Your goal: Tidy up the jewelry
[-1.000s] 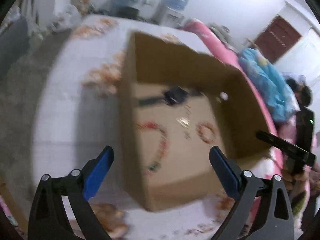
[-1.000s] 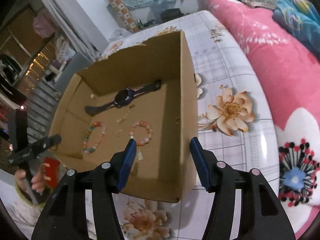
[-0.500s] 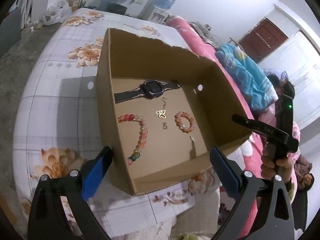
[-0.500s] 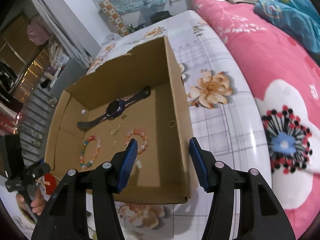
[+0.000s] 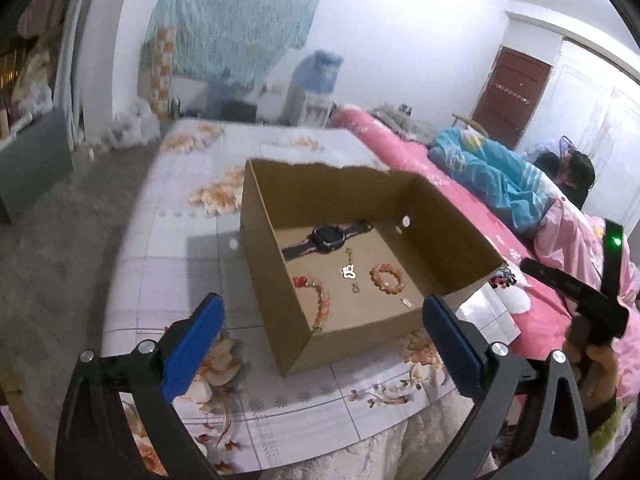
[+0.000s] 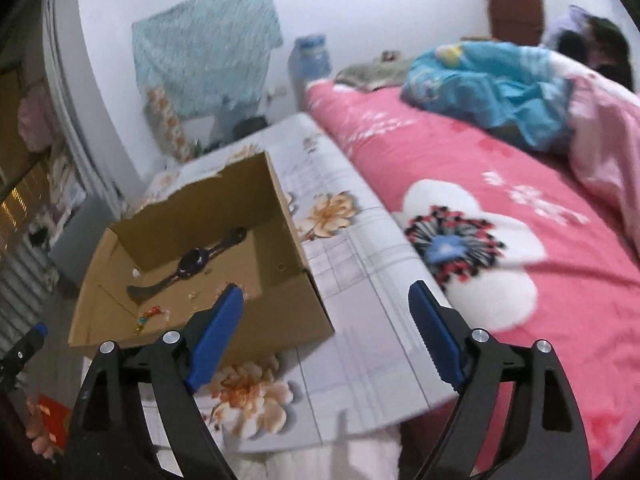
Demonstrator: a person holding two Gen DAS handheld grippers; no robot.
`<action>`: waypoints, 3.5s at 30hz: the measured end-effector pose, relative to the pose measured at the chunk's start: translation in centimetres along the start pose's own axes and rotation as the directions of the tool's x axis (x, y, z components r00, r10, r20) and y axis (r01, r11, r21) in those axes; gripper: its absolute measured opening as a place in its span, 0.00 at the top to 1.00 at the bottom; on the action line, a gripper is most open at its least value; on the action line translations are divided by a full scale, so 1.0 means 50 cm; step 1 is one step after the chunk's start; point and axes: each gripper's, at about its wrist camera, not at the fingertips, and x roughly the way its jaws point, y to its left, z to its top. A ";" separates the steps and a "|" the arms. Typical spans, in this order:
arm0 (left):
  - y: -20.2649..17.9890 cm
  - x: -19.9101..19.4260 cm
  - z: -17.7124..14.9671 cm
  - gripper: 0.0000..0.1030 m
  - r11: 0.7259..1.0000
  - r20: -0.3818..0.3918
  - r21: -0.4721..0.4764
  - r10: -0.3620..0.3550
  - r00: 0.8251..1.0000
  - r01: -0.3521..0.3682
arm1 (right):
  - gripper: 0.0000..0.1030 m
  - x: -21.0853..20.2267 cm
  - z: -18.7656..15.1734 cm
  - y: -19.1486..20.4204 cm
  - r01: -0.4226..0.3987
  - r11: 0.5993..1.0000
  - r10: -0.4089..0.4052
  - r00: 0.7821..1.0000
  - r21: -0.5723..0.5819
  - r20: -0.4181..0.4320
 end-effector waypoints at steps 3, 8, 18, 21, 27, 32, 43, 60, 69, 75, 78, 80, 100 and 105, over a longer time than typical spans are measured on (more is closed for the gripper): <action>-0.017 -0.015 -0.013 0.05 1.000 0.015 0.007 0.006 1.000 -0.006 | 0.15 -0.034 -0.031 0.009 -0.013 1.000 0.013 1.000 -0.002 0.016; -0.062 -0.010 -0.032 0.05 0.996 0.003 0.029 0.079 0.997 -0.079 | 0.08 -0.058 -0.061 0.042 -0.003 0.999 0.004 1.000 -0.048 0.020; -0.120 -0.008 -0.068 0.05 0.970 0.080 0.095 0.219 0.973 -0.226 | 0.08 -0.052 -0.105 0.112 0.015 0.982 -0.020 1.000 -0.188 -0.023; -0.125 0.011 -0.076 0.05 0.963 0.045 0.086 0.252 0.967 -0.255 | 0.08 -0.041 -0.111 0.122 0.008 0.980 -0.017 0.999 -0.201 -0.044; -0.137 0.051 -0.084 0.05 0.948 -0.026 0.053 0.315 0.949 -0.313 | 0.08 -0.025 -0.117 0.135 0.007 0.970 -0.022 0.998 -0.242 -0.059; -0.151 0.073 -0.087 0.05 0.933 -0.051 0.083 0.355 0.933 -0.350 | 0.08 -0.009 -0.114 0.137 -0.007 0.970 -0.015 0.996 -0.242 -0.086; -0.147 0.086 -0.085 0.05 0.933 -0.079 0.073 0.356 0.931 -0.351 | 0.08 0.004 -0.111 0.154 -0.034 0.968 0.007 0.994 -0.249 -0.109; -0.146 0.091 -0.084 0.05 0.936 -0.100 0.057 0.351 0.931 -0.347 | 0.08 0.005 -0.110 0.160 -0.035 0.966 0.006 0.994 -0.256 -0.112; -0.148 0.090 -0.083 0.05 0.936 -0.100 0.055 0.351 0.931 -0.347 | 0.08 0.005 -0.109 0.154 -0.034 0.966 0.005 0.994 -0.255 -0.112; -0.147 0.090 -0.083 0.05 0.936 -0.099 0.056 0.351 0.931 -0.347 | 0.08 0.005 -0.110 0.153 -0.035 0.966 0.006 0.994 -0.255 -0.113; -0.147 0.090 -0.083 0.05 0.936 -0.100 0.056 0.351 0.931 -0.346 | 0.08 0.005 -0.110 0.152 -0.034 0.966 0.005 0.994 -0.256 -0.112; -0.147 0.091 -0.082 0.05 0.936 -0.101 0.056 0.351 0.931 -0.347 | 0.08 0.005 -0.110 0.152 -0.034 0.966 0.006 0.994 -0.256 -0.112; -0.154 0.090 -0.082 0.05 0.937 -0.108 0.046 0.348 0.931 -0.345 | 0.08 0.004 -0.108 0.152 -0.034 0.966 0.006 0.994 -0.255 -0.110; -0.154 0.090 -0.082 0.05 0.937 -0.108 0.046 0.349 0.931 -0.346 | 0.08 0.004 -0.107 0.151 -0.033 0.966 0.005 0.994 -0.255 -0.110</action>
